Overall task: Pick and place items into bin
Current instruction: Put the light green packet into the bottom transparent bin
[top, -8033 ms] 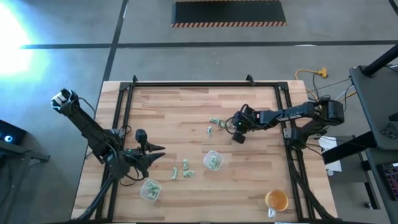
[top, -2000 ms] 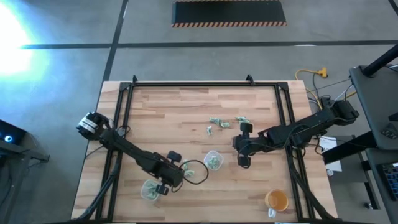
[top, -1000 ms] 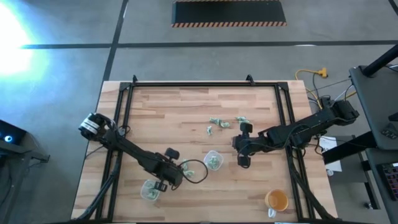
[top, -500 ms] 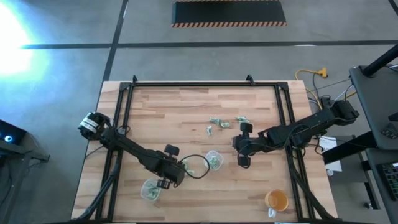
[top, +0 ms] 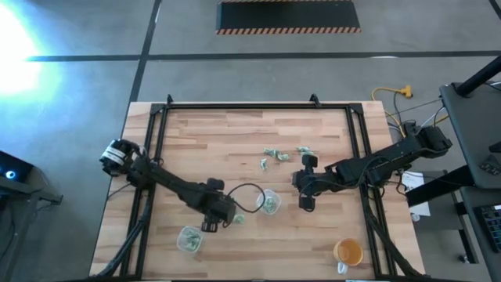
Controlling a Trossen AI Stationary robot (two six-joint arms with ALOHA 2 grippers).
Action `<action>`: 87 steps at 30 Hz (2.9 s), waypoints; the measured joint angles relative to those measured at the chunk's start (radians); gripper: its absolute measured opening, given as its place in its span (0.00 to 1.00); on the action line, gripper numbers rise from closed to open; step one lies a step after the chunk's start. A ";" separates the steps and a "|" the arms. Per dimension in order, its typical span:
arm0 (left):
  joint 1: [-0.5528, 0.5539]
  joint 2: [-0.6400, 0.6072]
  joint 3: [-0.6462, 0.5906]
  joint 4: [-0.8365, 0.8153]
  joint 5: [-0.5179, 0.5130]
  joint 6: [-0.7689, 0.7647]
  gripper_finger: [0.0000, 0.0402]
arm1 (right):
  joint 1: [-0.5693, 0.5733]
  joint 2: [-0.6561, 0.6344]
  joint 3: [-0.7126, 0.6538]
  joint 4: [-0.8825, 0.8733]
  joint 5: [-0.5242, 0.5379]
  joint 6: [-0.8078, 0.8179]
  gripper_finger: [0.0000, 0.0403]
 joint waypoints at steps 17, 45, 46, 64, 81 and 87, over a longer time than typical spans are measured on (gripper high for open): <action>0.038 0.000 -0.040 0.018 0.032 0.031 0.49 | 0.000 0.000 0.000 0.002 0.000 -0.001 0.14; 0.049 0.000 -0.076 0.087 0.077 0.081 0.20 | 0.000 0.000 0.000 0.004 0.000 -0.003 0.14; 0.049 0.000 -0.077 0.087 0.077 0.082 0.19 | 0.000 0.000 0.000 0.004 0.000 -0.003 0.14; 0.050 0.000 -0.059 0.013 0.077 0.133 0.01 | 0.000 0.000 0.000 0.004 0.000 -0.004 0.14; 0.049 0.000 0.055 -0.175 0.076 0.156 0.00 | 0.000 0.000 0.000 0.003 0.000 -0.004 0.14; 0.048 0.000 0.111 -0.251 0.076 0.130 0.00 | 0.000 0.000 0.000 0.003 0.000 -0.004 0.14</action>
